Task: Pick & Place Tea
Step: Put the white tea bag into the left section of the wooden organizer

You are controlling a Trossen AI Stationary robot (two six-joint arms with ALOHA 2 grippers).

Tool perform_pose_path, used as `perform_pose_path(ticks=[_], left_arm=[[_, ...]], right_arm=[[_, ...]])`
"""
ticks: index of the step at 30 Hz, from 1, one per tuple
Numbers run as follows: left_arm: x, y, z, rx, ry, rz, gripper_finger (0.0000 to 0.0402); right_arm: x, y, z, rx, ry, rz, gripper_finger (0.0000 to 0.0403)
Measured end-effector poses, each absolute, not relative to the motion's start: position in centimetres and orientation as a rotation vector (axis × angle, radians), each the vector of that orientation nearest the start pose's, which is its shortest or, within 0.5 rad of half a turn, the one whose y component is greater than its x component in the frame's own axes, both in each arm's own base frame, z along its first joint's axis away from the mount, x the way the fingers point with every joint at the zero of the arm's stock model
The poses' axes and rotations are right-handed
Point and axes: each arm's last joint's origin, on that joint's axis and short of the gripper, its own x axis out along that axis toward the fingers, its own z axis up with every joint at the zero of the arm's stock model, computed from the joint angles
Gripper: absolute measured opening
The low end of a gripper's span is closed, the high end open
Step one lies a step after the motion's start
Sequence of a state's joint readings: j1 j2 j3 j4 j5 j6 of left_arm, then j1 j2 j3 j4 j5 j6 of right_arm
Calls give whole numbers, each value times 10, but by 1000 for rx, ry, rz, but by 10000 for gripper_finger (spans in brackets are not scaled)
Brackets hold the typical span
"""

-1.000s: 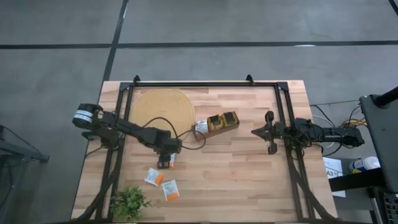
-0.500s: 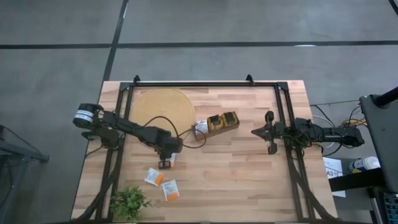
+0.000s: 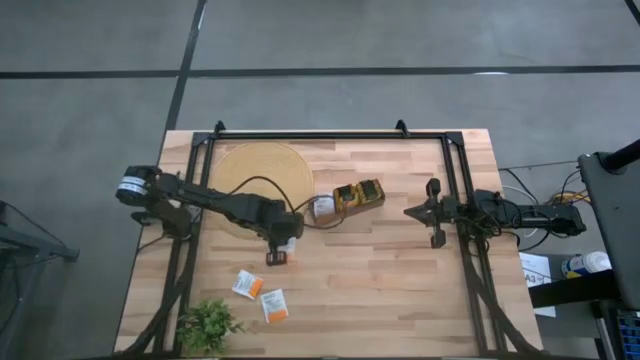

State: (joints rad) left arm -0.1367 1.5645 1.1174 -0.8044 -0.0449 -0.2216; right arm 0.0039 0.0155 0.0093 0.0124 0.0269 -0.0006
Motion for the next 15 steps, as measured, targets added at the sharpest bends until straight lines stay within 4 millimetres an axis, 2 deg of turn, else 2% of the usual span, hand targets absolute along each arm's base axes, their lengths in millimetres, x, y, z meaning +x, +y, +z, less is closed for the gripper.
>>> perform_pose_path(ticks=[4, 8, 15], left_arm=[[307, -32, 253, -19, 1158, 107, 0], [320, -19, 270, 44, 1084, 236, 0], [345, 0, 269, 160, 1063, 442, 0]], right_arm=[[98, 0, 167, 0, -6, -23, 9], [98, 0, 167, 0, -6, -23, 9], [98, 0, 167, 0, -6, -23, 9]])
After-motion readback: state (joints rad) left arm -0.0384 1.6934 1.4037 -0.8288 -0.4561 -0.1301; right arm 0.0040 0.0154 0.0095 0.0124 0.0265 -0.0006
